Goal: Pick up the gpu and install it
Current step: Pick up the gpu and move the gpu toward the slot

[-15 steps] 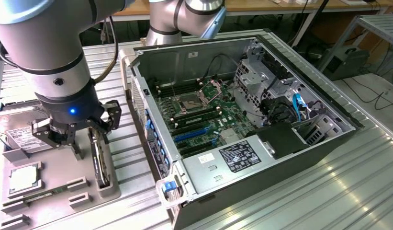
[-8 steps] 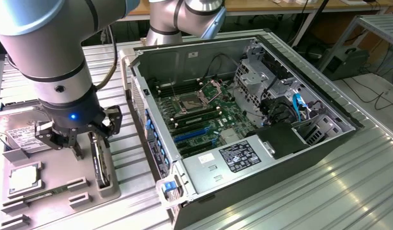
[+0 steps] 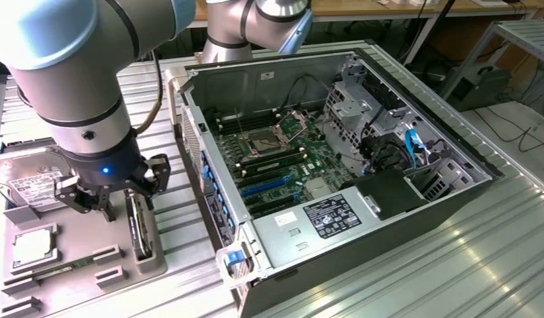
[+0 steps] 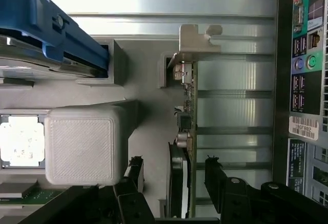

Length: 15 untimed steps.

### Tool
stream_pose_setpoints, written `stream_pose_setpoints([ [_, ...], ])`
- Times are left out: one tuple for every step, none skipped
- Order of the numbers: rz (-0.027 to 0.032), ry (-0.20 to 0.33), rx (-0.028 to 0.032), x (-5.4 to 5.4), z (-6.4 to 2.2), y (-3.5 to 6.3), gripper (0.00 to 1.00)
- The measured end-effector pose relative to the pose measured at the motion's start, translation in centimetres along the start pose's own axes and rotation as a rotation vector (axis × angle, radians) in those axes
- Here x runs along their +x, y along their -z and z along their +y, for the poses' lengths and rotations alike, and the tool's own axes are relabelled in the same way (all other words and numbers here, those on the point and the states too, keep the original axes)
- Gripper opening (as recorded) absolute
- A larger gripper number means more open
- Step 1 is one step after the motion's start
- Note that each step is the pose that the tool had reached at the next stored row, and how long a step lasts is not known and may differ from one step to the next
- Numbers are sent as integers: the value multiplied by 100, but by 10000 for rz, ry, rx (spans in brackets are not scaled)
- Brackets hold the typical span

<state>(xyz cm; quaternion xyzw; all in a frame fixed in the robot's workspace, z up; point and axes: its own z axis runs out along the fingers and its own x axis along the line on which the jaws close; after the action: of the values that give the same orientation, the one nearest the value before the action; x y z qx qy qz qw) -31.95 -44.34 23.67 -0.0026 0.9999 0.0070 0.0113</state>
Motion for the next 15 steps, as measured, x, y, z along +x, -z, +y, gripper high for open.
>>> stream_pose_setpoints([
  [0, 0, 3, 0, 0, -23, 60],
  [0, -2, 6, 1, 0, -40, 60],
  [0, -2, 8, 1, -1, -58, 60],
  [-1, -3, 11, 2, -1, -77, 60],
  [0, -4, 13, 2, -1, -95, 60],
  [0, -5, 15, 2, -1, -112, 60],
  [1, -7, 16, 3, -1, -130, 60],
  [0, -10, 15, 3, -1, -149, 60],
  [-1, -11, 15, 3, -2, -159, 60],
  [1, -12, 25, 3, -2, -159, 60],
  [1, -11, 30, 3, -2, -160, 60],
  [1, -11, 31, 3, -2, -160, 60],
  [0, -11, 30, 3, -2, -160, 60],
  [0, -11, 30, 3, -2, -160, 60],
  [0, -11, 30, 3, -2, -160, 60],
])
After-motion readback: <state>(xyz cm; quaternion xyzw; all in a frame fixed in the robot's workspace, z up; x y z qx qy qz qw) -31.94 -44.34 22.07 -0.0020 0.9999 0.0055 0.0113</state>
